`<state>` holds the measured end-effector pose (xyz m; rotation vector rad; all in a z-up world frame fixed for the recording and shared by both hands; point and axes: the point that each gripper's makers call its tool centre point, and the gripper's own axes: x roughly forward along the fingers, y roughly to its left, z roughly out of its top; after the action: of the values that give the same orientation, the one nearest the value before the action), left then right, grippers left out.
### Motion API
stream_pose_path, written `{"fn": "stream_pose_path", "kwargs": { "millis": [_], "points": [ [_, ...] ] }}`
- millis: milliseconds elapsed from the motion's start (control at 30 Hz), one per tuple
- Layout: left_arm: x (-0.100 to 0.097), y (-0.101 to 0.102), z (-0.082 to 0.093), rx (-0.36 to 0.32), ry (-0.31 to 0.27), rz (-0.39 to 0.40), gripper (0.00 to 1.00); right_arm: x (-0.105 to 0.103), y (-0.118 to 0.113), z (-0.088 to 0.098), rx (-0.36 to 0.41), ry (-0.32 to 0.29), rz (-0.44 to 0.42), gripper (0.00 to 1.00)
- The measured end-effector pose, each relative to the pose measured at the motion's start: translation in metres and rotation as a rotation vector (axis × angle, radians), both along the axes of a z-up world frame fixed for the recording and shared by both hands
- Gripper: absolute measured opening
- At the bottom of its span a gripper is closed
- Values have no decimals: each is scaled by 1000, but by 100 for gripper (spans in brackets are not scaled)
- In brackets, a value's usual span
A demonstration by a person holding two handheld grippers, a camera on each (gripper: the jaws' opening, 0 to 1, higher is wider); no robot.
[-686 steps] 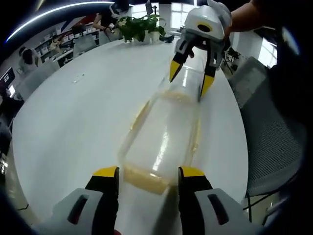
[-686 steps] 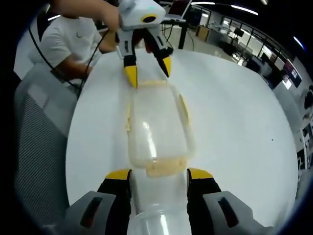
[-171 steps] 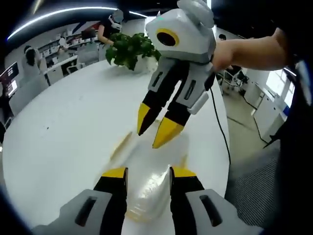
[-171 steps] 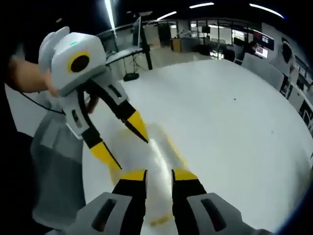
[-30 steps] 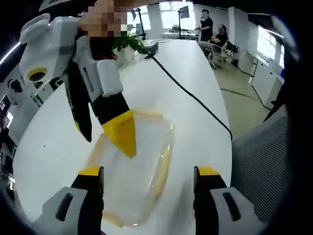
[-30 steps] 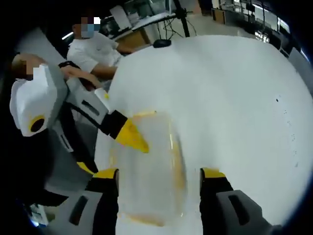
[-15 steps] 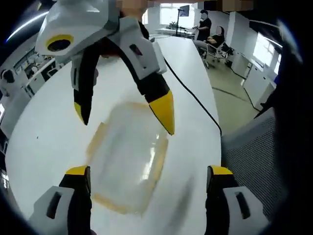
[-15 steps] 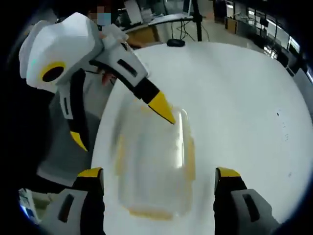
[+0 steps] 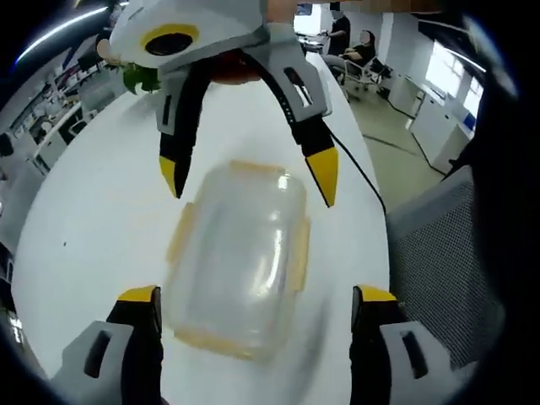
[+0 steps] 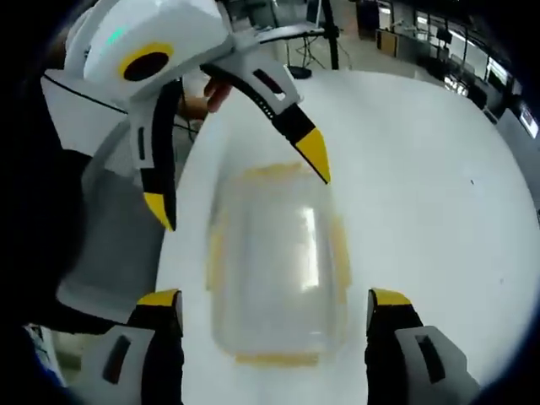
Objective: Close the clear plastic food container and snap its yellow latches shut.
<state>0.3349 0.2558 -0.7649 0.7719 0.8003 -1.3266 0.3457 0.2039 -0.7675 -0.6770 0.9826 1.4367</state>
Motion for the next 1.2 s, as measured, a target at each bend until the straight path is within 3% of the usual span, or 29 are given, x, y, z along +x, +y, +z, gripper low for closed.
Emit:
{"fn": "stream_pose_path", "kwargs": {
  "millis": [700,1200],
  "points": [
    [12,2,-15,90,8,-111,87,-3,-8,-15,-84,-98,21,88],
    [19,1,-23,145,-2,-143,84,-4,-7,-23,-123,-108,46,85]
  ]
}}
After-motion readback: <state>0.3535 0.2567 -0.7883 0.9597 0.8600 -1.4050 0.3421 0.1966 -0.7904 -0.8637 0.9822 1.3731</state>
